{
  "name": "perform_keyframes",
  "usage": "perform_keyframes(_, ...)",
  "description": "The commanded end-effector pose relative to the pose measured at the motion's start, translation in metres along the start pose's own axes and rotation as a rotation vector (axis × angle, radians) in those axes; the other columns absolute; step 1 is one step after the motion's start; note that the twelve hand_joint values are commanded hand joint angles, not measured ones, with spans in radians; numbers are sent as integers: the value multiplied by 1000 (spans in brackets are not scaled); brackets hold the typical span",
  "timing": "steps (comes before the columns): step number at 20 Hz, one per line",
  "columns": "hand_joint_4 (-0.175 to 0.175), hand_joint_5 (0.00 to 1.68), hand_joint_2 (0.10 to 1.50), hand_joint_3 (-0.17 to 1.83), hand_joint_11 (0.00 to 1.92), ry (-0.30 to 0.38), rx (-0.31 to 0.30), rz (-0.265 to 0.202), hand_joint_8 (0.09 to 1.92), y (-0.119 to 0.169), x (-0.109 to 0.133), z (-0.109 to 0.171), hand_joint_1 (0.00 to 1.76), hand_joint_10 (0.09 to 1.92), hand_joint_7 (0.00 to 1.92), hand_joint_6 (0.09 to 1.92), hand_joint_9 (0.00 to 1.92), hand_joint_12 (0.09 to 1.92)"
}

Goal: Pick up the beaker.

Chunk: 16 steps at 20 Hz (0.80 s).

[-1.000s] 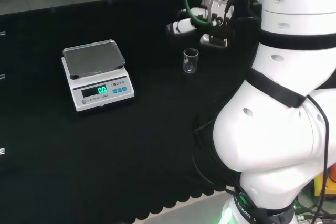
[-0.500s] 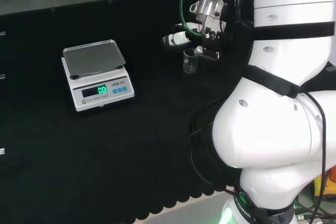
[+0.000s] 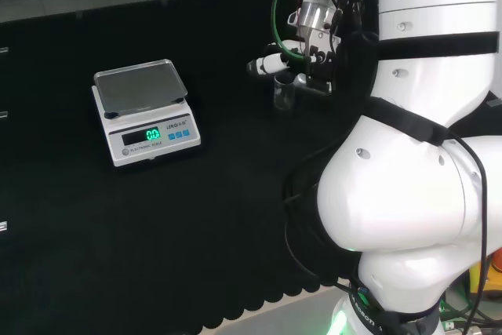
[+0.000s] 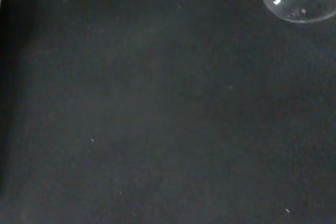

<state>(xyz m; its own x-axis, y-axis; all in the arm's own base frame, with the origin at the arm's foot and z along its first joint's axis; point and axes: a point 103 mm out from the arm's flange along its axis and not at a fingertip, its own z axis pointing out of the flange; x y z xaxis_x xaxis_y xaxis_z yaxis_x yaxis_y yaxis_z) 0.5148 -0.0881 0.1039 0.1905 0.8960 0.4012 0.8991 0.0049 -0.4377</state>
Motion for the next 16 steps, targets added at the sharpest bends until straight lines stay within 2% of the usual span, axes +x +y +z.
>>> perform_keyframes(1, -9, 4, 998, -90, 0, -31, 4, 41, 336, -7, -8, 1, 363, 272, 0, 87, 0, 1185)
perform_keyframes(6, -12, 15, 964, -104, 0, -129, -11, 84, 381, -17, -7, -1, 436, 338, 0, 87, 0, 1195)
perform_keyframes(12, -29, 127, 932, -126, 35, -205, -55, 137, 690, -20, -5, 1, 526, 737, 47, 87, 22, 1432)
perform_keyframes(16, -42, 193, 930, -142, 198, -221, -62, 164, 775, -18, -6, 3, 570, 845, 121, 87, 116, 1435)
